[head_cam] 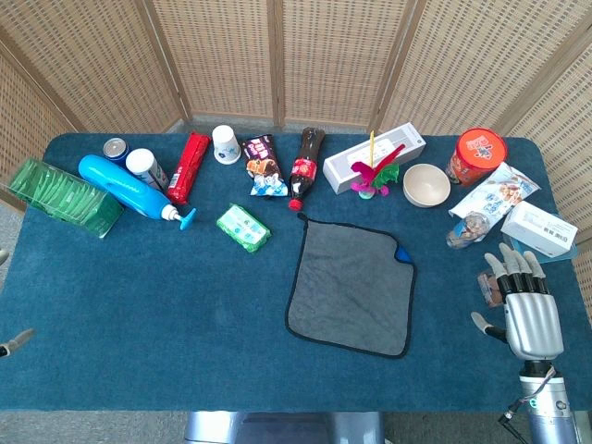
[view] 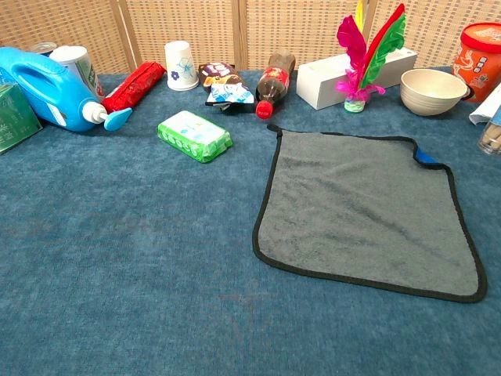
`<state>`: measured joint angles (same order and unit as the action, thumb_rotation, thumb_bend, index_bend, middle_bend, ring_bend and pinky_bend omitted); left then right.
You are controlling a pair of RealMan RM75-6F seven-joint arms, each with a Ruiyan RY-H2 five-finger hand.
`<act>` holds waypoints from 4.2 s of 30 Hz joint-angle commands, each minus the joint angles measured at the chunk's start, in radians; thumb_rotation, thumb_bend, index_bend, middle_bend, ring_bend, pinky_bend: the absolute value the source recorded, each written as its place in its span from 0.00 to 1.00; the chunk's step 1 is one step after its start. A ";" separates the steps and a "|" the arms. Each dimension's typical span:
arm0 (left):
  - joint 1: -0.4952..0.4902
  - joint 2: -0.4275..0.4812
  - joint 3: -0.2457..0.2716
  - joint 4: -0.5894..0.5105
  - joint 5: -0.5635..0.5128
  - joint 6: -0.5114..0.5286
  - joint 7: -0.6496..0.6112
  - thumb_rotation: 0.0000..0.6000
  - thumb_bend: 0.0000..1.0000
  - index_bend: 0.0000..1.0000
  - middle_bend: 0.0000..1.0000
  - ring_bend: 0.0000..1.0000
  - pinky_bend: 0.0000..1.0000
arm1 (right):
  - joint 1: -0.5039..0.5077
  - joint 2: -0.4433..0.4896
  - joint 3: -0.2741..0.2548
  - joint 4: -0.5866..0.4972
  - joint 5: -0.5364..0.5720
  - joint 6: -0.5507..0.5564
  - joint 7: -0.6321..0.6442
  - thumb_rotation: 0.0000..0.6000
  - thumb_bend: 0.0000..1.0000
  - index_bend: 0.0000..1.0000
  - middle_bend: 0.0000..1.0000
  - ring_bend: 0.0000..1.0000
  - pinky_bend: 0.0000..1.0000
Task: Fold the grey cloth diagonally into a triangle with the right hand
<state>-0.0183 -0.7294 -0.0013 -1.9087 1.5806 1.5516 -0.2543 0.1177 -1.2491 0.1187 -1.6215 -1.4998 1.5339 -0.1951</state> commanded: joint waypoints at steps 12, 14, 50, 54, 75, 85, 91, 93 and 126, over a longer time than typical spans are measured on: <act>0.002 0.002 -0.002 0.001 -0.006 0.004 -0.005 1.00 0.21 0.05 0.00 0.00 0.00 | 0.017 -0.016 0.001 0.016 0.021 -0.040 0.007 1.00 0.00 0.16 0.00 0.00 0.00; 0.004 0.001 -0.004 0.003 -0.010 0.010 -0.006 1.00 0.21 0.05 0.00 0.00 0.00 | 0.030 -0.036 0.006 0.032 0.032 -0.060 0.003 1.00 0.00 0.17 0.00 0.00 0.00; -0.005 0.004 -0.021 -0.003 -0.069 -0.020 -0.005 1.00 0.21 0.05 0.00 0.00 0.00 | 0.353 -0.498 0.168 0.443 0.248 -0.319 -0.125 1.00 0.00 0.39 0.00 0.00 0.00; -0.005 0.004 -0.022 -0.002 -0.069 -0.021 -0.006 1.00 0.21 0.05 0.00 0.00 0.00 | 0.373 -0.533 0.181 0.500 0.273 -0.334 -0.134 1.00 0.00 0.38 0.00 0.00 0.00; -0.005 0.005 -0.020 -0.005 -0.060 -0.026 -0.005 1.00 0.21 0.05 0.00 0.00 0.00 | 0.424 -0.599 0.190 0.669 0.326 -0.364 -0.151 1.00 0.00 0.36 0.00 0.00 0.00; -0.004 0.006 -0.018 -0.003 -0.056 -0.025 -0.007 1.00 0.21 0.05 0.00 0.00 0.00 | 0.425 -0.612 0.181 0.712 0.339 -0.375 -0.153 1.00 0.00 0.36 0.00 0.00 0.00; -0.004 0.007 -0.017 -0.002 -0.052 -0.025 -0.010 1.00 0.21 0.05 0.00 0.00 0.00 | 0.432 -0.617 0.181 0.741 0.342 -0.380 -0.153 1.00 0.03 0.37 0.00 0.00 0.00; -0.004 0.007 -0.016 -0.002 -0.052 -0.025 -0.009 1.00 0.21 0.05 0.00 0.00 0.00 | 0.433 -0.617 0.181 0.745 0.341 -0.382 -0.146 1.00 0.08 0.38 0.00 0.00 0.00; -0.001 0.007 -0.014 -0.001 -0.045 -0.020 -0.011 1.00 0.21 0.05 0.00 0.00 0.00 | 0.441 -0.643 0.150 0.802 0.305 -0.382 -0.101 1.00 0.54 0.68 0.00 0.00 0.00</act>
<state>-0.0194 -0.7224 -0.0153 -1.9093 1.5358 1.5312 -0.2653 0.5599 -1.8930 0.2697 -0.8189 -1.1940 1.1514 -0.2970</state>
